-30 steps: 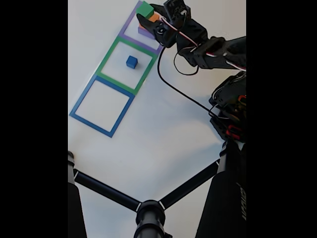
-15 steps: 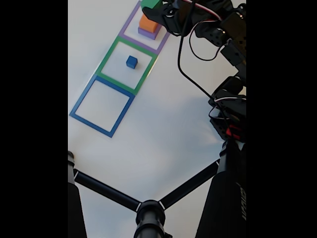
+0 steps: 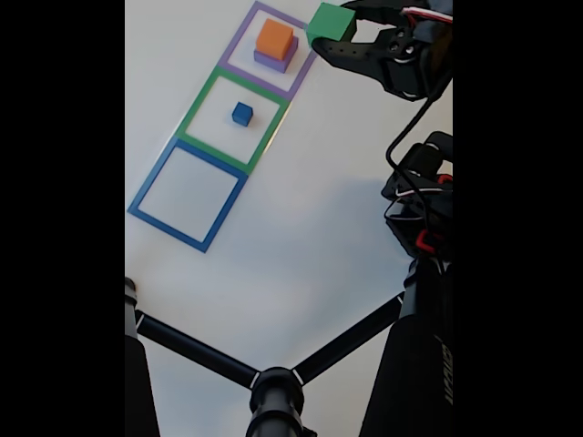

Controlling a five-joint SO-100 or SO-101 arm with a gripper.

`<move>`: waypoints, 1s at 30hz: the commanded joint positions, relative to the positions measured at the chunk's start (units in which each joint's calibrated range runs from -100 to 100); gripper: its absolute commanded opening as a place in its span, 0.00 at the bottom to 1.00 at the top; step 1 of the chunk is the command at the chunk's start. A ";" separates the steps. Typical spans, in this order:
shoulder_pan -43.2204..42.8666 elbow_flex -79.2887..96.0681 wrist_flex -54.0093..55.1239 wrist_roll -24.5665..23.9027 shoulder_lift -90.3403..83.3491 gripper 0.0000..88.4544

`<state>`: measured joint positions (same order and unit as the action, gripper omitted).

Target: Tower of hanoi

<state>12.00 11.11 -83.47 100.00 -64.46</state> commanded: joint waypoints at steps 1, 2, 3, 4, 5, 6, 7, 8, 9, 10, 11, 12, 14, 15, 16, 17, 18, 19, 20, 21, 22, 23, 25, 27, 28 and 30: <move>-5.76 -3.38 -2.44 0.00 -0.26 0.08; -7.30 -3.38 -2.76 0.00 -0.26 0.08; -8.93 -3.38 -3.00 0.00 -0.34 0.08; -10.46 -3.47 -3.08 0.00 -0.34 0.08; -12.09 -3.47 -3.25 0.00 -0.34 0.08; -13.53 -3.29 -3.41 0.00 -0.34 0.08; -15.16 -3.02 -3.49 0.00 -0.34 0.08; -16.60 -2.75 -3.57 0.00 -0.34 0.08; -18.13 -2.47 -3.57 0.00 -0.34 0.08; -19.47 -2.38 -3.57 0.00 -0.26 0.08; -21.10 -2.11 -3.65 0.00 -0.10 0.08; -22.45 -1.75 -3.65 0.00 -0.10 0.08; -24.84 -0.75 -3.65 0.00 -0.02 0.08; -26.09 -0.11 -3.65 0.00 -0.02 0.08; -26.95 0.62 -3.65 0.00 0.07 0.08; -27.72 1.34 -3.65 0.00 0.07 0.08; -28.49 2.43 -3.33 0.00 0.07 0.08; -29.06 3.62 -2.92 0.00 0.07 0.08; -29.54 5.16 -2.03 0.00 0.15 0.08; -29.92 7.16 -0.82 0.00 0.15 0.08; -30.21 9.53 0.88 0.00 0.15 0.08; -30.40 11.71 2.75 0.00 0.15 0.08; -30.60 17.16 7.12 0.00 0.15 0.08; -30.60 23.71 13.43 0.00 0.15 0.08; -30.40 27.71 17.73 0.00 0.15 0.08; -30.02 35.71 27.04 0.00 0.39 0.08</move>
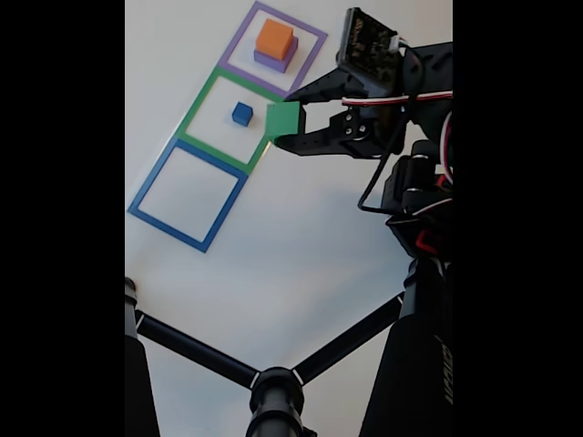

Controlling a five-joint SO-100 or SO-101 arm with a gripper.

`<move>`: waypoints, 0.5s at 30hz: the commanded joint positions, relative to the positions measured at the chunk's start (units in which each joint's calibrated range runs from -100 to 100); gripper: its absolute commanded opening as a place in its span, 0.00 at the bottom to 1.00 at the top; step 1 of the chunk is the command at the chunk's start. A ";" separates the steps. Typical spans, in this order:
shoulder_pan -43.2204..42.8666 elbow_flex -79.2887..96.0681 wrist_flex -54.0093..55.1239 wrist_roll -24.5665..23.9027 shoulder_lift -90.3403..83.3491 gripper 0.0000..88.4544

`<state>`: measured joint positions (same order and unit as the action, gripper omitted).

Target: Tower of hanoi

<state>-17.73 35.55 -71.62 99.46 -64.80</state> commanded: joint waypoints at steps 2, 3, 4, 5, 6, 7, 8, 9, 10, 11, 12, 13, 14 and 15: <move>0.18 19.91 25.47 0.54 1.13 0.08; 0.18 24.00 31.06 0.54 1.37 0.08; 0.18 28.54 37.62 0.54 2.02 0.08; -0.01 32.27 43.28 0.54 2.99 0.08; -0.30 35.54 49.03 0.54 4.20 0.08; -0.68 38.91 55.03 0.54 5.97 0.08; -1.06 41.64 60.69 0.54 7.59 0.08; -1.54 44.36 66.20 0.54 9.53 0.08; -2.02 46.09 70.25 0.54 11.14 0.08; -2.69 47.82 74.62 0.54 13.16 0.08; -3.27 49.27 78.75 0.54 15.18 0.08; -3.84 50.82 83.28 0.54 17.60 0.08; -4.13 51.91 86.69 0.54 19.86 0.08; -4.51 53.00 90.81 0.54 22.77 0.08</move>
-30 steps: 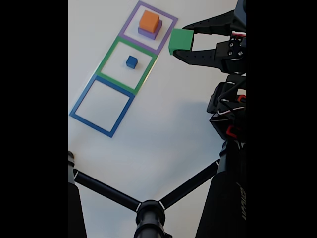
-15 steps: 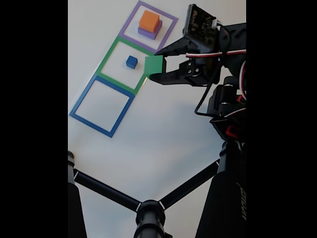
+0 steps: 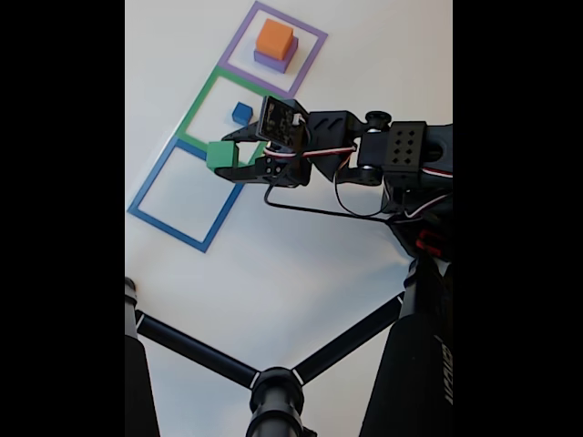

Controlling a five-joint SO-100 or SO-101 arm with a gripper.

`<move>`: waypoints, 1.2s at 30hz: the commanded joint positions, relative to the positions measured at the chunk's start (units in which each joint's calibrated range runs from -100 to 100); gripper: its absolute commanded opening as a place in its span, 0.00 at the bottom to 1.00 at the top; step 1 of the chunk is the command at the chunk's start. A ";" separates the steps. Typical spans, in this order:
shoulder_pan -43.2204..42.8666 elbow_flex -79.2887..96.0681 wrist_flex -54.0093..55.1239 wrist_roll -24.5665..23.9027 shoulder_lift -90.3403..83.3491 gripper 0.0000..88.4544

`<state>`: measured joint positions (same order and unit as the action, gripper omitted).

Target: Tower of hanoi

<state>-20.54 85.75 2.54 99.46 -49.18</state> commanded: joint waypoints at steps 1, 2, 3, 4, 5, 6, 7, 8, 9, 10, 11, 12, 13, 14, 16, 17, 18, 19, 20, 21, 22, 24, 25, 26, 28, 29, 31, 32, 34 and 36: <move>-2.09 3.53 20.54 0.54 10.14 0.08; -2.47 3.98 24.75 0.54 13.61 0.08; -2.76 4.16 28.80 0.54 17.16 0.08; -2.95 4.16 32.68 0.54 20.96 0.08; -3.14 3.98 36.08 0.54 24.43 0.08; -3.24 3.53 39.97 0.54 28.30 0.08; -3.43 2.98 43.13 0.54 31.70 0.08; -3.53 2.25 46.37 0.54 35.49 0.08; -3.62 1.62 49.20 0.54 38.72 0.08; -3.72 0.80 51.79 0.54 41.71 0.08; -3.81 -0.02 54.22 0.54 44.78 0.08; -3.91 -0.84 56.25 0.54 47.44 0.08; -4.01 -1.93 58.19 0.54 50.27 0.08; -4.10 -3.02 59.48 0.54 52.45 0.08; -4.39 -5.56 61.83 0.54 56.97 0.08; -4.39 -6.84 62.64 0.54 58.99 0.08; -4.39 -7.93 63.45 0.54 60.68 0.08; -4.49 -8.93 64.34 0.54 62.38 0.08; -4.68 -9.65 65.15 0.54 63.75 0.08; -4.97 -10.38 66.12 0.54 65.20 0.08; -5.25 -11.02 67.02 0.54 66.58 0.08; -5.83 -12.38 68.55 0.54 69.16 0.08; -6.12 -13.29 69.04 0.54 70.45 0.08; -6.31 -14.02 69.36 0.54 71.58 0.08; -6.69 -15.65 70.42 0.54 73.76 0.08; -6.79 -16.29 70.82 0.54 74.73 0.08; -6.98 -17.29 71.47 0.54 76.35 0.08; -6.98 -17.56 71.63 0.54 76.99 0.08; -6.69 -17.65 72.12 0.54 78.04 0.08; -6.50 -17.38 72.68 0.54 78.77 0.08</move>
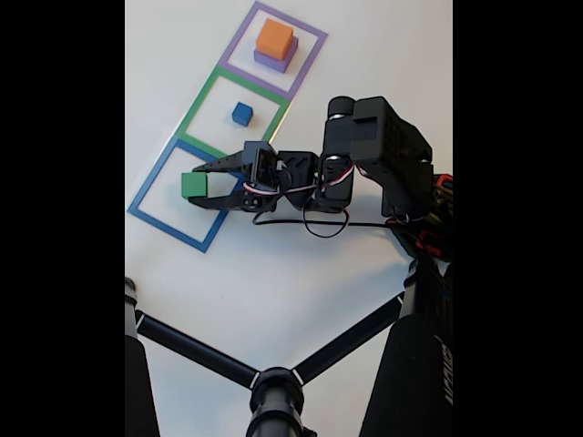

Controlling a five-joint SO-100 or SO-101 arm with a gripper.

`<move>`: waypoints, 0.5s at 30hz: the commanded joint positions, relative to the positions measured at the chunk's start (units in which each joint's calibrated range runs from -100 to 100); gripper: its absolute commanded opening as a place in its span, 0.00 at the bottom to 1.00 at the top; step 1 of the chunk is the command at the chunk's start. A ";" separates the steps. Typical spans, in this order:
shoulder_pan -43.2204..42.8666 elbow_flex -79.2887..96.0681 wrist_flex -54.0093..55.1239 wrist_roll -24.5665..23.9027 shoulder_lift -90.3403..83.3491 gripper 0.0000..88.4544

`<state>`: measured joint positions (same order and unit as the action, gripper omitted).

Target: Tower of hanoi

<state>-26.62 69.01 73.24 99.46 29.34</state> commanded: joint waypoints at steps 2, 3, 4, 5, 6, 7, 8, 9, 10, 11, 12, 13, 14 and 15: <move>-0.32 -0.38 2.39 0.54 0.74 0.08; -0.13 -0.29 2.63 0.54 0.98 0.08; -0.13 -0.29 2.71 0.54 1.30 0.08; -0.03 -0.29 2.80 0.54 1.55 0.08; 0.07 -0.38 2.80 0.54 1.79 0.08; 0.07 -0.47 2.96 0.54 2.03 0.08; 0.16 -0.47 3.12 0.54 2.35 0.08; 0.16 -0.56 3.28 0.54 2.60 0.09; 0.16 -0.56 3.44 0.54 2.92 0.09; 0.16 -0.56 3.61 0.54 3.24 0.09; 0.16 -0.65 3.69 0.54 3.48 0.09; 0.16 -0.65 3.77 0.54 3.65 0.09; 0.16 -0.65 3.77 0.54 3.89 0.09; 0.16 -0.65 3.85 0.54 4.05 0.10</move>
<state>-26.62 68.84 75.49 99.46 33.56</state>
